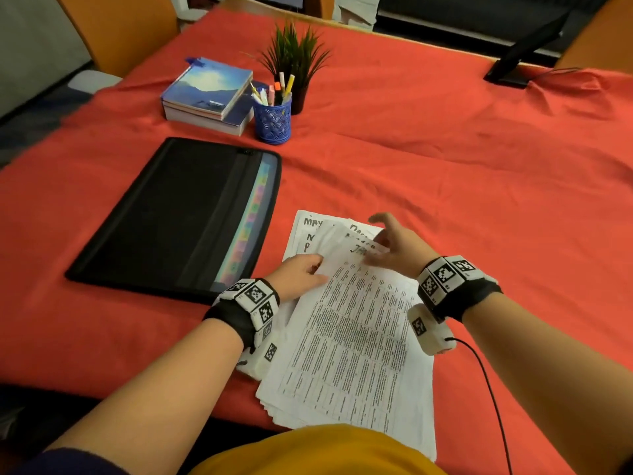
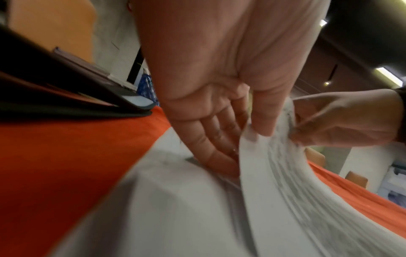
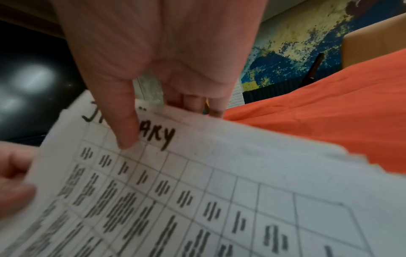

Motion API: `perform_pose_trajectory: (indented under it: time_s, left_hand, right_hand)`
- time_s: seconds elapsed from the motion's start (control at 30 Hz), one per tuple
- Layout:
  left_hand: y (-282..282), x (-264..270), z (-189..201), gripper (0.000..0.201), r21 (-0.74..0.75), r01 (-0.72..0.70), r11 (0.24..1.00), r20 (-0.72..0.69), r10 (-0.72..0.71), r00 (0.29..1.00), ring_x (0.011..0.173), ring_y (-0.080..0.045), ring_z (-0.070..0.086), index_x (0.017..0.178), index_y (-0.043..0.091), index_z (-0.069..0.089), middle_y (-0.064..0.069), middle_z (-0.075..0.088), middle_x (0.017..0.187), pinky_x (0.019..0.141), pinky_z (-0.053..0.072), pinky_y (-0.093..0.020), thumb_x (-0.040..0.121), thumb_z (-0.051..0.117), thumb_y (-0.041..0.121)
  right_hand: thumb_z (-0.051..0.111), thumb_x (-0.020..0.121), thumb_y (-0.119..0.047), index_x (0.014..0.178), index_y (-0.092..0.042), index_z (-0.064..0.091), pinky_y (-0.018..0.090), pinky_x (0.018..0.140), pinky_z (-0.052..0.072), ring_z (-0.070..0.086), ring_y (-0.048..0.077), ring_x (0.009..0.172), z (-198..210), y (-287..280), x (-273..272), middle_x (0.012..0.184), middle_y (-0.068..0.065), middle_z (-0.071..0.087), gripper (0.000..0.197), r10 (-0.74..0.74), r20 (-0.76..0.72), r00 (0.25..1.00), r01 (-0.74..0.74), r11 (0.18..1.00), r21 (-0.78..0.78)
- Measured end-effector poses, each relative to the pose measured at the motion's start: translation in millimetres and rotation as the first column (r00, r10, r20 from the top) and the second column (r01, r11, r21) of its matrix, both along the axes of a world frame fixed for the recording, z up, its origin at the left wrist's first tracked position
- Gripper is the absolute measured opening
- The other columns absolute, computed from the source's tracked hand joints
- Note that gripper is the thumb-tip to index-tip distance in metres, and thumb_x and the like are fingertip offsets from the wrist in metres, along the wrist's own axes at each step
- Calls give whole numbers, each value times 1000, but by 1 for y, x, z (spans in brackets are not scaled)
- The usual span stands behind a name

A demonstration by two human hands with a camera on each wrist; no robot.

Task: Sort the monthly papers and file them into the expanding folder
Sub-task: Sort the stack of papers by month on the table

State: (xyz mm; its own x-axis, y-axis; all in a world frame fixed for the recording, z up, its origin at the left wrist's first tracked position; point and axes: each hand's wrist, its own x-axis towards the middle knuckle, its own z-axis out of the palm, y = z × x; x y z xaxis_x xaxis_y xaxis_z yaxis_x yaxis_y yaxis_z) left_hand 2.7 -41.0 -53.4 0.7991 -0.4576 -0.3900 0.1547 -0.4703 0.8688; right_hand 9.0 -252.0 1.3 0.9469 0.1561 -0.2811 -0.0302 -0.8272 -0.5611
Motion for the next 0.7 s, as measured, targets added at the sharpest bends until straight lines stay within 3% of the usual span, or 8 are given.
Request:
perform_pose_trajectory:
  time_s: [0.03, 0.1, 0.17, 0.23, 0.37, 0.47, 0.57, 0.7]
  left_hand:
    - [4, 2, 1, 13, 4, -11, 1000, 6, 11, 1000, 84, -18, 63, 103, 7, 59, -5, 64, 95, 73, 55, -24, 91, 57, 12]
    - [12, 7, 5, 15, -6, -79, 997, 22, 79, 997, 78, -12, 58, 103, 10, 62, -2, 61, 91, 61, 48, -19, 90, 59, 17]
    - [19, 16, 6, 12, -10, -198, 980, 65, 199, 978, 82, -12, 57, 98, 12, 64, 0, 61, 91, 62, 48, -21, 89, 60, 20]
    - [20, 26, 1, 9, 36, -299, 953, 132, 292, 947, 85, -14, 56, 95, 14, 64, 2, 61, 90, 67, 49, -26, 90, 57, 18]
    - [3, 31, -9, 25, 150, -240, 959, 114, 224, 968, 88, -20, 57, 112, 9, 61, -3, 60, 93, 79, 50, -37, 87, 55, 10]
    - [-4, 32, -13, 32, 177, -214, 961, 127, 193, 973, 82, -20, 57, 115, 10, 59, -5, 61, 90, 78, 51, -36, 83, 58, 4]
    - [-3, 31, -15, 27, 129, -201, 971, 131, 184, 974, 78, -17, 56, 98, 12, 66, 2, 59, 78, 74, 51, -32, 80, 55, -5]
    - [6, 29, -12, 23, 73, -130, 989, 127, 120, 985, 90, -18, 63, 85, 8, 72, 2, 68, 82, 89, 50, -28, 77, 57, -8]
  right_hand:
    - [72, 78, -20, 131, -15, 36, 33, 91, 47, 59, 22, 99, -2, -1, -2, 108, 7, 61, 64, 23, -17, 1000, -23, 999, -30]
    - [67, 82, -19, 127, -10, 48, 29, 93, 44, 58, 24, 103, -5, -2, -9, 113, 9, 61, 50, 90, -28, 996, -93, 983, -156]
    - [64, 85, -20, 112, -3, 61, 33, 92, 45, 57, 25, 99, -13, -2, -16, 108, 10, 62, 32, 154, 33, 988, -142, 963, -228]
    - [64, 85, -20, 107, -4, 65, 30, 92, 41, 53, 25, 103, -24, -2, -20, 110, 11, 59, 28, 152, 89, 984, -130, 968, -216]
    - [66, 83, -22, 112, -10, 66, 37, 108, 27, 32, 29, 129, -40, -3, -10, 142, 13, 34, 32, 56, 65, 996, -41, 975, -216]
    - [65, 83, -24, 120, -13, 61, 37, 113, 15, 15, 28, 139, -40, -3, 3, 152, 11, 15, 39, 18, -29, 999, -25, 968, -249]
    - [67, 80, -30, 117, -16, 63, 38, 111, 25, 29, 27, 132, -42, -5, 16, 148, 10, 25, 39, 24, -139, 990, -56, 971, -231]
    - [67, 81, -31, 113, -17, 65, 33, 98, 37, 45, 23, 114, -38, -4, 15, 127, 4, 42, 36, 34, -170, 985, -65, 981, -181]
